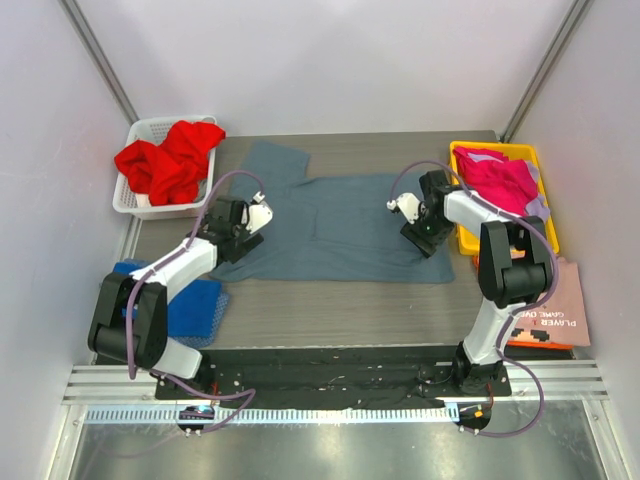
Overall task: Fold and stack the t-shirts
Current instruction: Fold the flattened tshirt in 1/3 of the way
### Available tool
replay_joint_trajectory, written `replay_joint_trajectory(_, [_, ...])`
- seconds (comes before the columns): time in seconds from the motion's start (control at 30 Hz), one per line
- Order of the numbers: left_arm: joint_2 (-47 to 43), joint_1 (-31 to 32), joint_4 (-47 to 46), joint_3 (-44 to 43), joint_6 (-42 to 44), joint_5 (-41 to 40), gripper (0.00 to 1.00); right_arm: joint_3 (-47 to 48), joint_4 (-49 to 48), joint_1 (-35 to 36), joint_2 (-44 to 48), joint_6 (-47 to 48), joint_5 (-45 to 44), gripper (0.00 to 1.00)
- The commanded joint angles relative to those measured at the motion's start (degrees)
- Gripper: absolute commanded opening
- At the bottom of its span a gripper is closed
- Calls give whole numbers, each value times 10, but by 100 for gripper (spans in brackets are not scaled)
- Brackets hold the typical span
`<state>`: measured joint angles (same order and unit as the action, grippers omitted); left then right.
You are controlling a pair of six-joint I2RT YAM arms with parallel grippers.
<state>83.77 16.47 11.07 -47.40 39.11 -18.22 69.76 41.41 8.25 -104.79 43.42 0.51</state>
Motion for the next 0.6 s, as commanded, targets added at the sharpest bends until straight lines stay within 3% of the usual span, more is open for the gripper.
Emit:
replay_joint_trajectory(0.0, [17,1,-47,4,-6,-18,100,14,-25,0,-6,-1,-28,59])
replay_joint_trajectory(0.2, [32,0,-58,0,-5,-27,100,-15,-59,-7,7,1,-80,59])
replay_joint_trajectory(0.57, [-32,1,5,-13,-57,41,100,-39,-46,-13,103,-41,-47,64])
